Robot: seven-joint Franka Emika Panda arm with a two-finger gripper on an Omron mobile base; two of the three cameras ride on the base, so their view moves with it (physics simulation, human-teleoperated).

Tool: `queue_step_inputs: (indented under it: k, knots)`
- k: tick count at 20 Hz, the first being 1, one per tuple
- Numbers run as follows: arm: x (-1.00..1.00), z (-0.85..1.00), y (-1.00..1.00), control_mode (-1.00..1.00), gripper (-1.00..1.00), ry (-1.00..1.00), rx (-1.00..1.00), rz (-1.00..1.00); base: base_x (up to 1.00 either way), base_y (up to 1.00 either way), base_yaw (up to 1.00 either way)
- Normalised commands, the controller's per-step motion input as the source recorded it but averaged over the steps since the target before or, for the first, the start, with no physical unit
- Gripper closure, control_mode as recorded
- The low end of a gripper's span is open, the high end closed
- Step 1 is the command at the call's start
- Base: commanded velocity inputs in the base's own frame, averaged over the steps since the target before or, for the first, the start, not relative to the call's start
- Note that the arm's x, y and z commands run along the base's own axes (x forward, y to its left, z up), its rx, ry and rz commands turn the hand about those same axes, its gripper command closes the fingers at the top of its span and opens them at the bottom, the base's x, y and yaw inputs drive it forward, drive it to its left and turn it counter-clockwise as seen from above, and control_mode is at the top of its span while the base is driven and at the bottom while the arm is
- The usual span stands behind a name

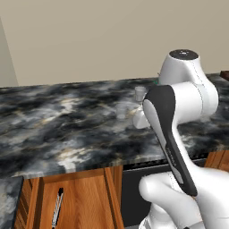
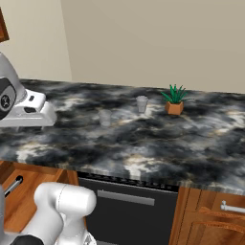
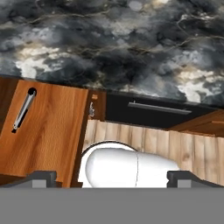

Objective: Take the tongs from the drawer on the left and place them on the dining counter next to the tray containing the hot dog.

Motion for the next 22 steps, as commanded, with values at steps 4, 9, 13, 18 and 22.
queue_step_inputs:
  k: [4,9,13,18,22]
  knots:
    - [0.01,-0.67,0.23,-1.00,-1.00,0.00,0.08,0.00,0.00,0.00,0.00]
    - [0.02,-0.73,0.25,-1.00,-1.00,0.00,0.08,0.01,0.00,0.00,0.00]
    - [0.00,-0.45,0.36,-1.00,-1.00,0.00,0.03,0.07,0.00,0.00,0.00]
    - [0.00,-0.06,0.44,-1.00,-1.00,0.00,0.00,0.05,0.00,0.00,0.00]
    - [0.00,0.00,0.39,-1.00,-1.00,0.00,0.00,0.03,0.00,0.00,0.00]
